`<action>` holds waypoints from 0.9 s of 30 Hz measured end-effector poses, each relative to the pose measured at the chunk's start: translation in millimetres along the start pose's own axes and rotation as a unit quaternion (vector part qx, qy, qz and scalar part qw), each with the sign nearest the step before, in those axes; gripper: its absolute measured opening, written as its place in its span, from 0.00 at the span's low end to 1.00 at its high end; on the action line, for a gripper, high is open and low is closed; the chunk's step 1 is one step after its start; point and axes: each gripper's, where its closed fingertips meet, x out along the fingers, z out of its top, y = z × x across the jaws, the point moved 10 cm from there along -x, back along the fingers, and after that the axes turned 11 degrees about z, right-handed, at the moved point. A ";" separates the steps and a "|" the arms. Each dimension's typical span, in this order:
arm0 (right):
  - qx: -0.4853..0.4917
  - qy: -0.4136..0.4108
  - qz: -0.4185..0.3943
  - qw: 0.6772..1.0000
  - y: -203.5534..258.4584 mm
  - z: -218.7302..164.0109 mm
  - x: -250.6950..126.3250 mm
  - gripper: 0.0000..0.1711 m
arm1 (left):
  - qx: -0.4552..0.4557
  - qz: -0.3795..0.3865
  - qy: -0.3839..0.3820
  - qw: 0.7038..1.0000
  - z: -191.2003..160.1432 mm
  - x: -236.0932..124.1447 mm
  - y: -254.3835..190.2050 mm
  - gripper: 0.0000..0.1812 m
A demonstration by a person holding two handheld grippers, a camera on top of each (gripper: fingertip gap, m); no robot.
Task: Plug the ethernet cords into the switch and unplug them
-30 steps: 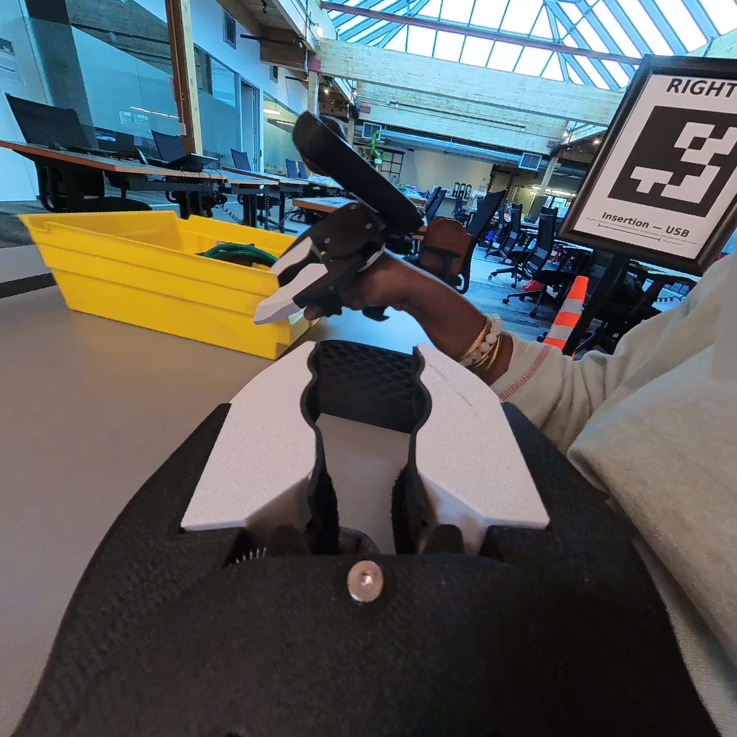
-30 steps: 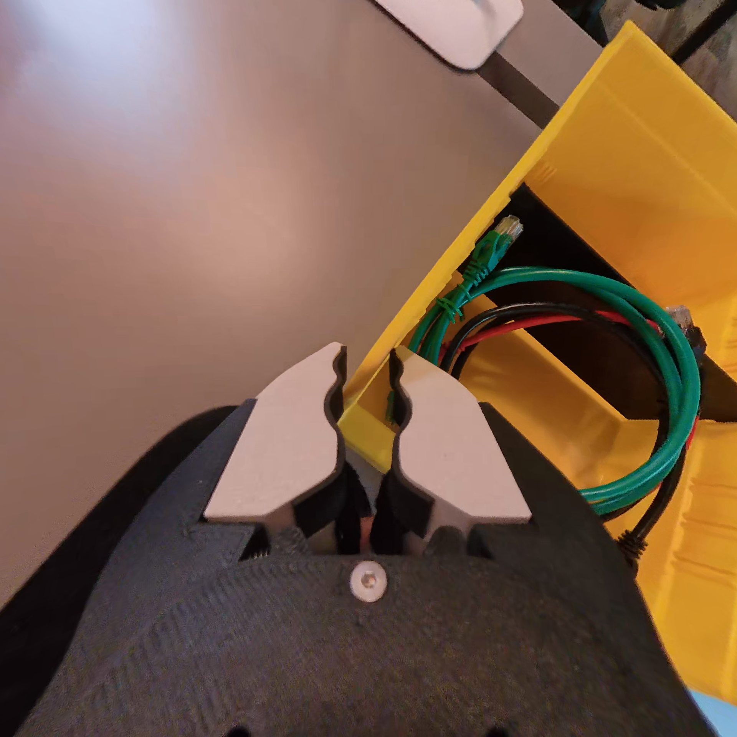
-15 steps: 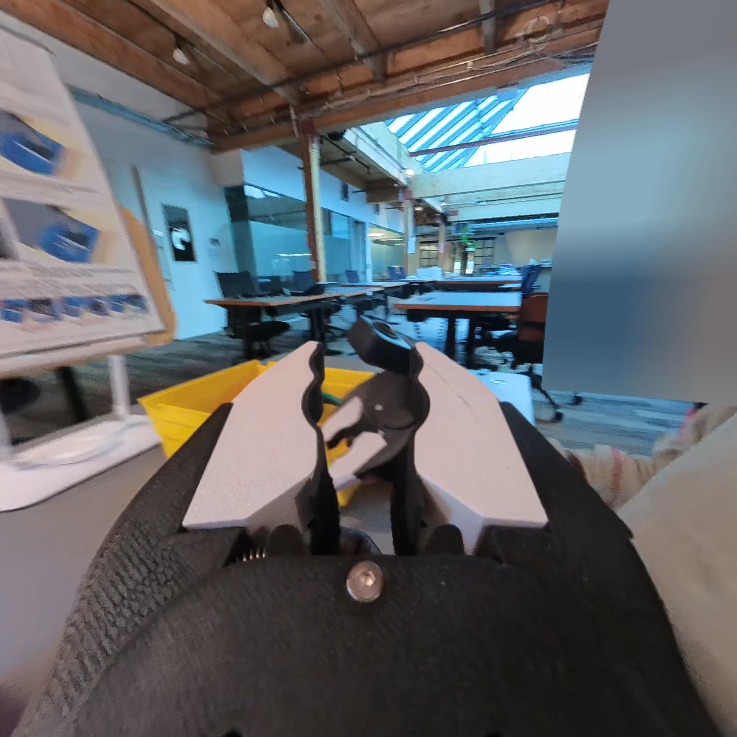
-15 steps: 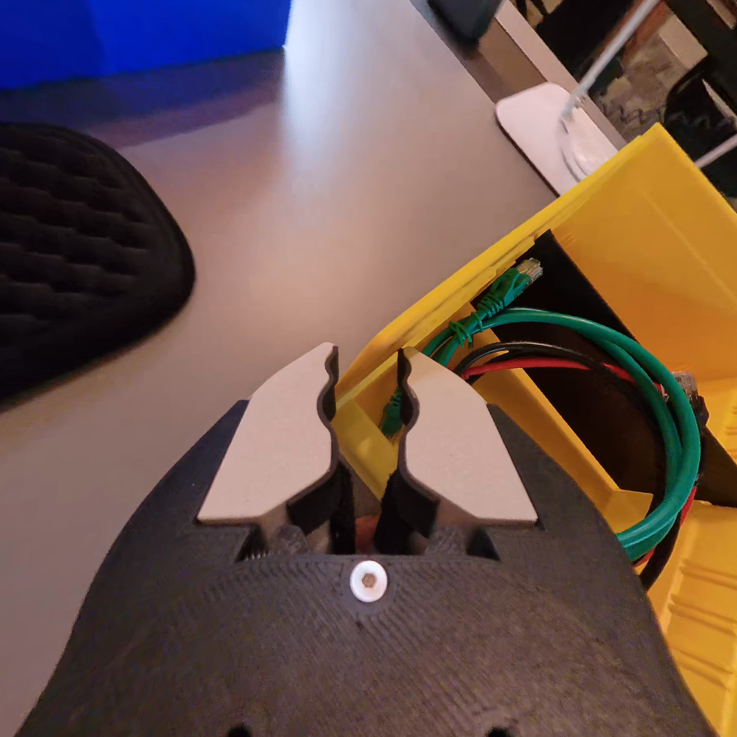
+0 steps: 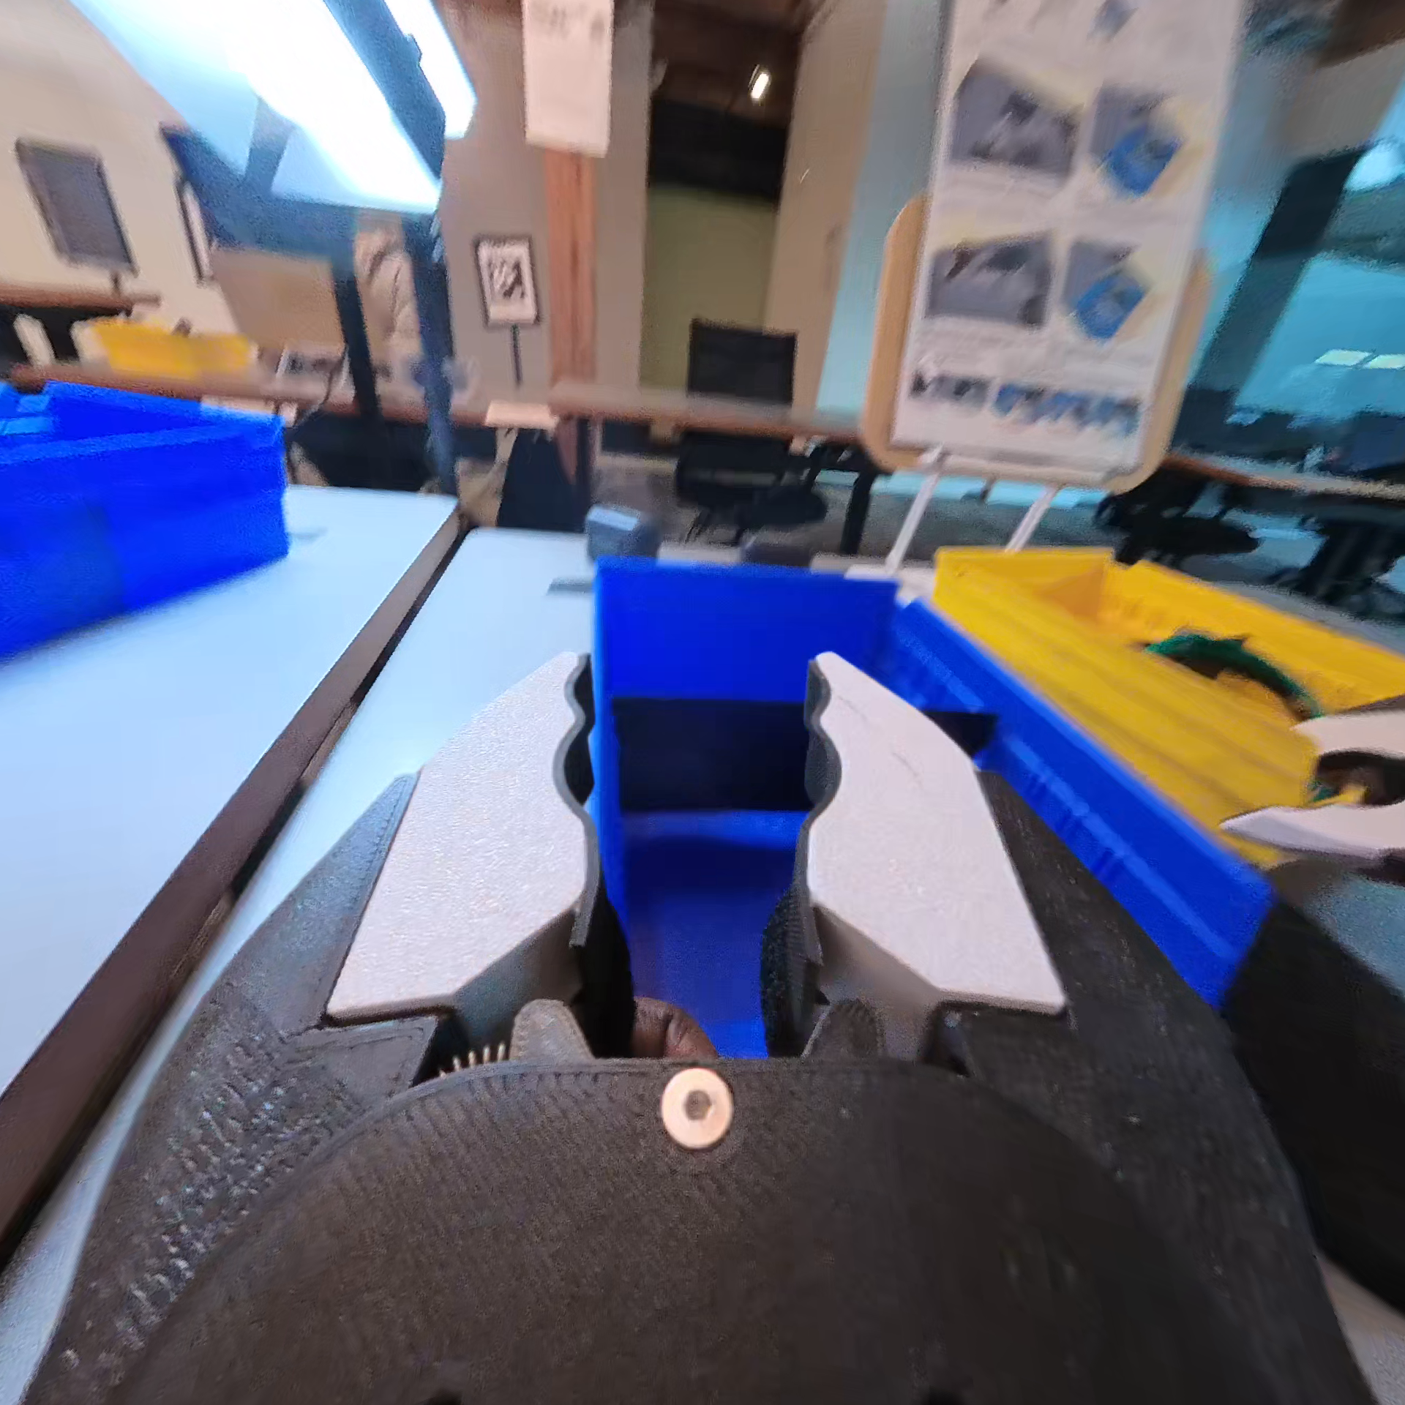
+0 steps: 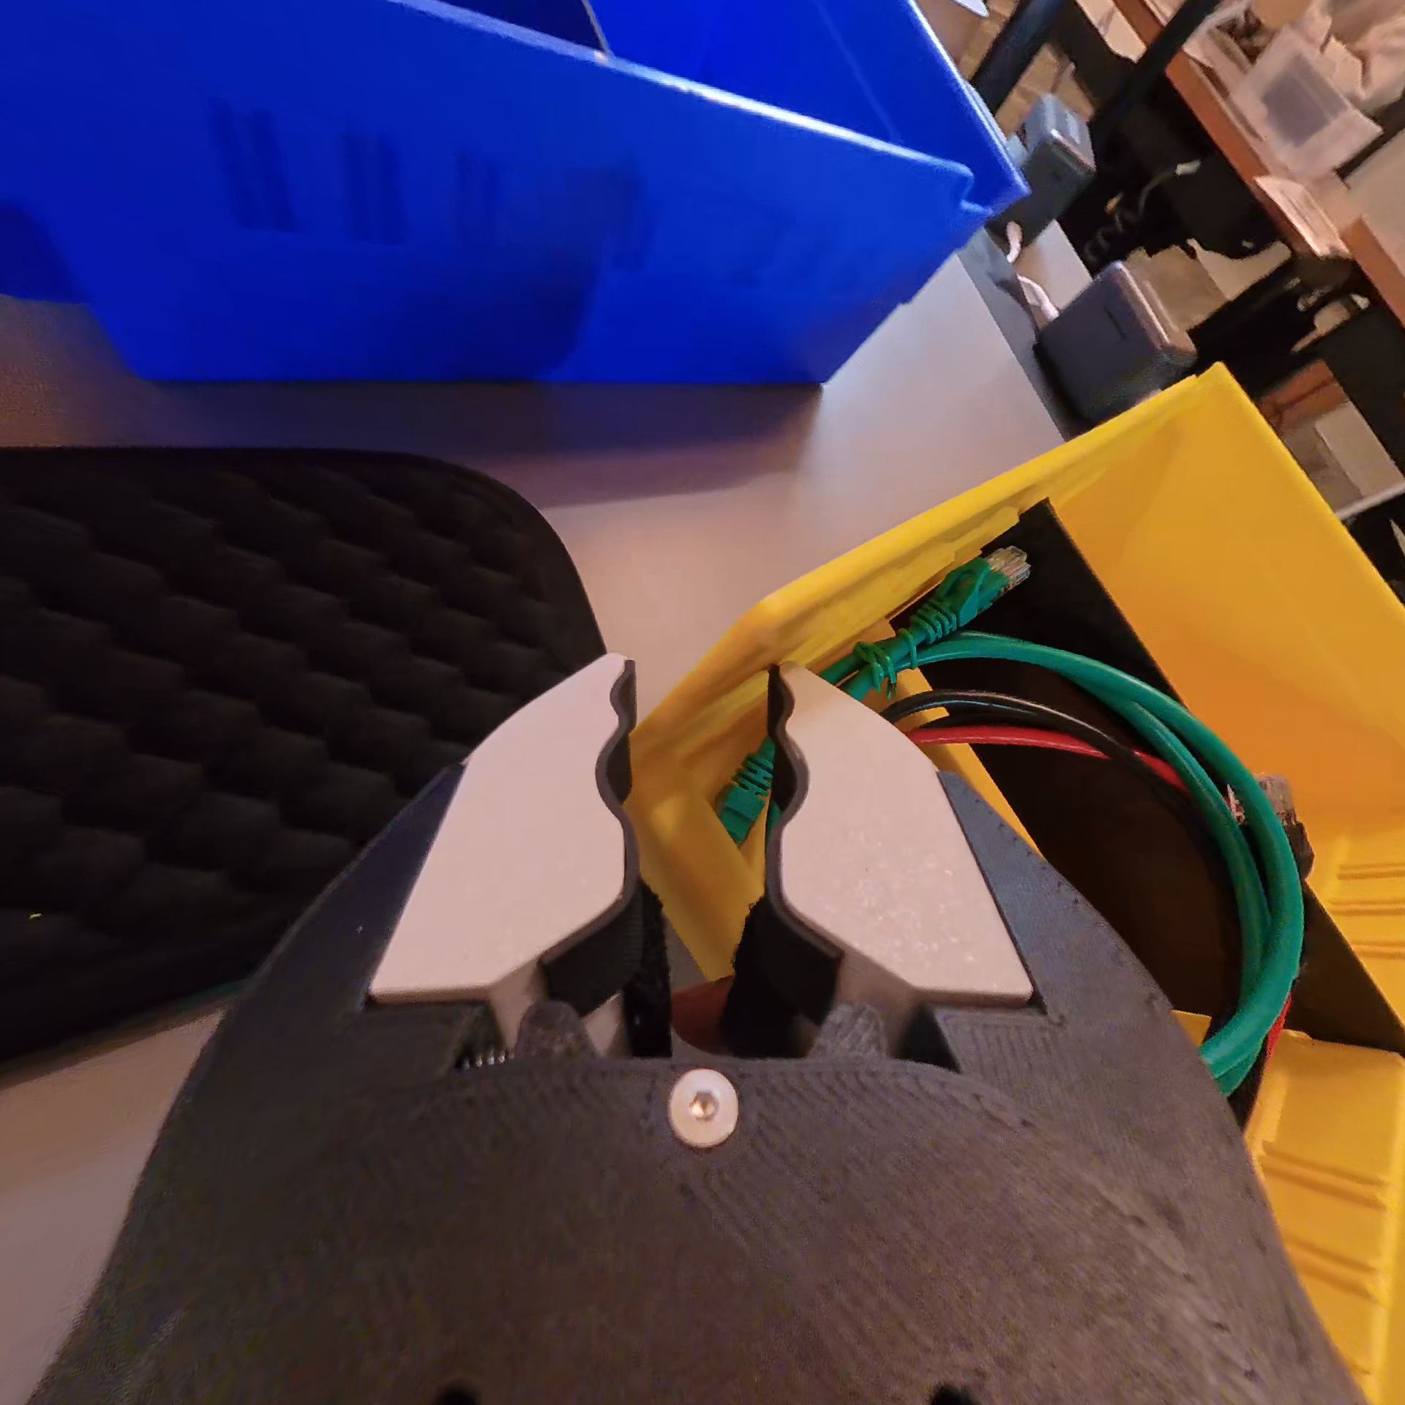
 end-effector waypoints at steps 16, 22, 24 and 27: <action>0.005 -0.273 0.044 0.961 55.1 61.5 -1.0 0.54 | 0.010 -0.006 0.114 0.993 -59.9 21.2 28.2 0.37; 0.051 -0.144 0.099 0.983 75.3 69.2 42.3 0.54 | 0.057 0.009 0.168 0.984 -66.8 35.2 15.8 0.09; 0.049 -0.123 0.122 0.984 75.5 71.5 46.6 0.42 | 0.088 0.045 0.184 0.978 -63.3 36.2 12.5 0.03; 0.041 -0.127 0.139 0.981 76.9 72.3 45.8 0.26 | 0.115 0.061 0.172 0.976 -50.9 34.7 1.5 0.03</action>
